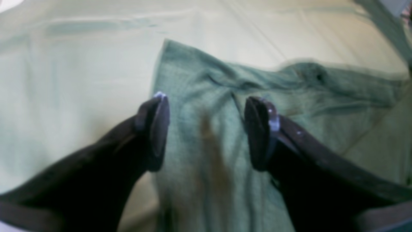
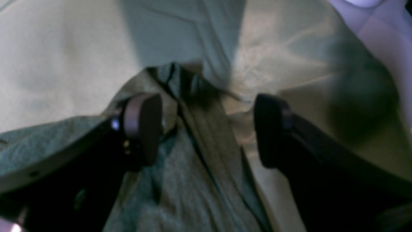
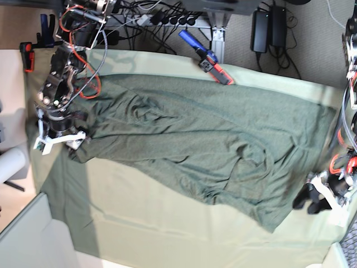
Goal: Fold the T-shirt properly
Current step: 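Grip the shirt's two ends with both grippers and pull them apart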
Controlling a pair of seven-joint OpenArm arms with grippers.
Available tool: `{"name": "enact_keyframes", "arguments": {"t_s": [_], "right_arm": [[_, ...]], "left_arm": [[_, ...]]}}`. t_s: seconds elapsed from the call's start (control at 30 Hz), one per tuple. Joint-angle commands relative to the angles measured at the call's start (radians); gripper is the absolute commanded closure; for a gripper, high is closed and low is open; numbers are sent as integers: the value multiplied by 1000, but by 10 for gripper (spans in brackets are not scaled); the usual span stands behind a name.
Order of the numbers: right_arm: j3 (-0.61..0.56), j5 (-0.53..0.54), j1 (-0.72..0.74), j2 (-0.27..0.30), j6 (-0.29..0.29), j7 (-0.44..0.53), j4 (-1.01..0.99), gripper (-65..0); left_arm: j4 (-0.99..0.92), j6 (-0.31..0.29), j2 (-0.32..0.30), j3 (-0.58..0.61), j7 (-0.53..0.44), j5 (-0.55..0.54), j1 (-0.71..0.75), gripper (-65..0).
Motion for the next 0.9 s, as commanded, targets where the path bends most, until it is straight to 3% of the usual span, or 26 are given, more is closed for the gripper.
{"name": "enact_keyframes", "arguments": {"t_s": [0.0, 0.3, 0.47, 0.6, 0.73, 0.87], "right_arm": [[4, 1, 18, 17, 3, 22, 16, -437], [4, 1, 13, 14, 3, 2, 16, -437], [4, 1, -12, 14, 3, -10, 16, -437], [4, 1, -31, 15, 3, -16, 16, -437], [4, 1, -45, 15, 3, -16, 16, -437], [4, 1, -58, 15, 3, -20, 16, -437]], "left_arm": [[-42, -9, -15, 1, -35, -19, -63, -413], [-478, -5, 16, 109, -228, 153, -336, -413], [-530, 115, 39, 211, -296, 278, -375, -413], [-530, 166, 53, 285, -299, 287, -370, -413], [-530, 180, 74, 307, -299, 294, -358, -413], [-531, 251, 82, 307, -317, 383, -333, -413]]}}
